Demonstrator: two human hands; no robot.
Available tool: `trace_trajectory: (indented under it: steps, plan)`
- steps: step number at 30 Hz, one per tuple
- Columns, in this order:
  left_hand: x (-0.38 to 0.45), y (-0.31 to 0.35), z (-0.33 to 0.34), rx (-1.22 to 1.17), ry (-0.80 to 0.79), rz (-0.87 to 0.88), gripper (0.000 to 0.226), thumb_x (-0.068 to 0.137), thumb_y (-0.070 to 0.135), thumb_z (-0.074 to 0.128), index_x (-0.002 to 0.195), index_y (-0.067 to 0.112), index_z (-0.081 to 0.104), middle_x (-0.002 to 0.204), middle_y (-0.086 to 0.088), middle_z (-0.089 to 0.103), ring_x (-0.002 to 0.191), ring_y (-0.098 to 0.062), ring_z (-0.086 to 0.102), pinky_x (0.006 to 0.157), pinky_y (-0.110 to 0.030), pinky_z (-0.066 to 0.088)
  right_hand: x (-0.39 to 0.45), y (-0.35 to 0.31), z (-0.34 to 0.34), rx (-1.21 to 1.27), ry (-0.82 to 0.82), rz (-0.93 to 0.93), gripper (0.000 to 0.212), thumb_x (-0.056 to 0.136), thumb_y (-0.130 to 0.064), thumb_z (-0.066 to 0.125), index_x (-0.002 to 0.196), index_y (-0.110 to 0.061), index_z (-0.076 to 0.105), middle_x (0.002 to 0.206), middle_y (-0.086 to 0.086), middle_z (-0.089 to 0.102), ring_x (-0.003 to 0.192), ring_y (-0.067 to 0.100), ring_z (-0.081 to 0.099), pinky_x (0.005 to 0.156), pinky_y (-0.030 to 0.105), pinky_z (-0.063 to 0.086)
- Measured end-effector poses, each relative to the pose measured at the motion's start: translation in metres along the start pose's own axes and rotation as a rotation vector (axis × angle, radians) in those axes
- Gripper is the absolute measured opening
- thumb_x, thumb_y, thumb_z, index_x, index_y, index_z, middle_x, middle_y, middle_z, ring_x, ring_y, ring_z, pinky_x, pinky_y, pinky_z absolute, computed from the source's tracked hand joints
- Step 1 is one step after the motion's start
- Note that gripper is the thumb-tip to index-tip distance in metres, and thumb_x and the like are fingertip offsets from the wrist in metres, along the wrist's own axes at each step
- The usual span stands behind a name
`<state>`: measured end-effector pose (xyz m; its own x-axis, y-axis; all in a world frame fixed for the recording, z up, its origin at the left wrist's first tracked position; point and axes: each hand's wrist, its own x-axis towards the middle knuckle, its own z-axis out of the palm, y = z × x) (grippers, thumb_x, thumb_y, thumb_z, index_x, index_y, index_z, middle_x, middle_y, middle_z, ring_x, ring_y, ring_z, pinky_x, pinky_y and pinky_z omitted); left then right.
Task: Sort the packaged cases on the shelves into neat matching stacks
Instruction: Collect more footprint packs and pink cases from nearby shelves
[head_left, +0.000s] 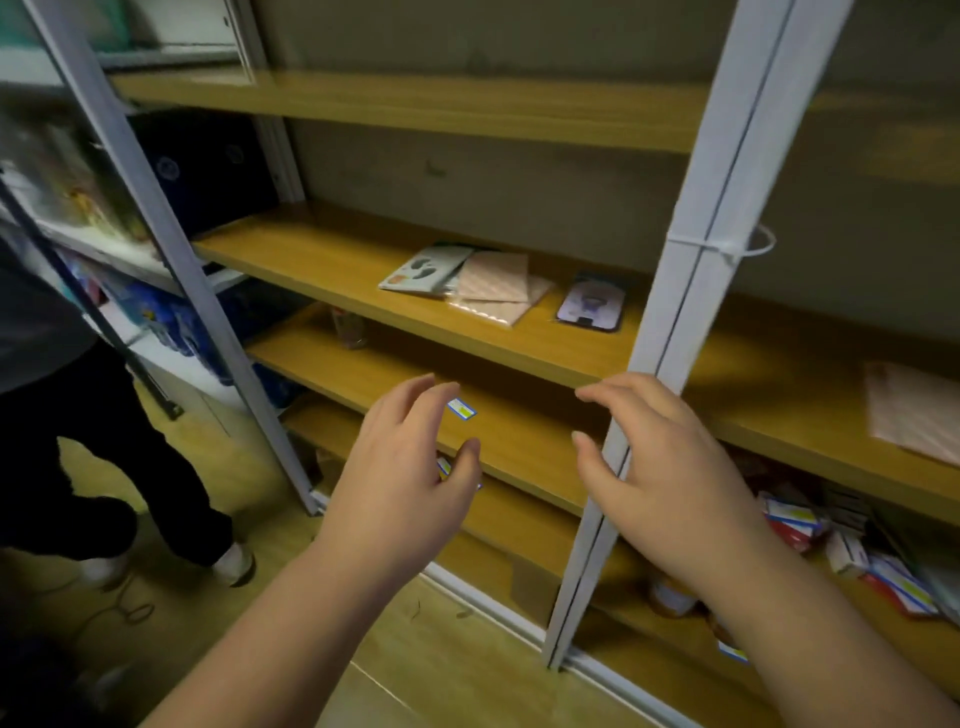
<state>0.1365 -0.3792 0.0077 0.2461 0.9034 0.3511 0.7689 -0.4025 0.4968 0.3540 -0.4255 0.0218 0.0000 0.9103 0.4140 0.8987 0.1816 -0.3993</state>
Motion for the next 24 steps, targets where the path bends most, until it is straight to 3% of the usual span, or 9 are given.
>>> trace_trajectory:
  steps: [5,9,13,17,21,24]
  plan:
    - [0.042,-0.024,0.007,0.014,-0.001,0.010,0.059,0.095,0.043,0.058,0.151,0.030,0.040,0.154,0.014,0.037,0.142,-0.003,0.028,0.107,-0.021,0.026,0.049,0.000,0.029,0.011,0.019,-0.013,0.041,0.092,-0.040,0.055,0.132,-0.030,0.053,0.128,-0.014,0.050,0.118,0.006,0.046,0.098,0.029,0.043]
    - [0.082,-0.049,0.004,0.051,-0.007,-0.010,0.060,0.093,0.047,0.056,0.149,0.031,0.042,0.154,0.013,0.039,0.142,-0.004,0.028,0.109,-0.024,0.027,0.100,0.002,0.055,0.048,0.032,-0.015,0.041,0.092,-0.043,0.054,0.131,-0.031,0.053,0.127,-0.016,0.050,0.106,-0.001,0.044,0.084,0.020,0.038]
    - [0.117,-0.072,-0.003,0.097,0.012,-0.046,0.061,0.091,0.052,0.053,0.148,0.034,0.042,0.150,0.016,0.041,0.134,0.004,0.028,0.106,-0.023,0.026,0.148,-0.002,0.074,0.102,0.025,-0.030,0.040,0.091,-0.040,0.055,0.130,-0.030,0.055,0.125,-0.015,0.053,0.112,0.004,0.049,0.089,0.021,0.040]
    - [0.151,-0.089,-0.002,0.091,-0.013,-0.069,0.062,0.091,0.056,0.050,0.149,0.037,0.038,0.151,0.017,0.039,0.136,0.001,0.029,0.107,-0.025,0.032,0.180,0.002,0.089,0.097,0.001,-0.009,0.039,0.093,-0.041,0.055,0.131,-0.035,0.051,0.126,-0.019,0.049,0.107,-0.005,0.038,0.083,0.011,0.029]
    - [0.188,-0.107,0.013,0.012,-0.044,-0.039,0.059,0.093,0.055,0.049,0.148,0.036,0.040,0.150,0.018,0.040,0.131,0.006,0.028,0.102,-0.024,0.033,0.192,0.013,0.100,0.086,-0.023,0.034,0.037,0.093,-0.043,0.053,0.130,-0.039,0.049,0.126,-0.021,0.047,0.107,-0.005,0.040,0.085,0.016,0.034]
    - [0.220,-0.125,0.025,-0.048,-0.092,-0.022,0.053,0.096,0.052,0.051,0.146,0.034,0.044,0.150,0.013,0.044,0.137,-0.007,0.036,0.103,-0.029,0.038,0.199,0.017,0.108,0.059,-0.028,0.092,0.038,0.094,-0.043,0.053,0.131,-0.038,0.049,0.128,-0.020,0.047,0.110,-0.003,0.039,0.089,0.018,0.035]
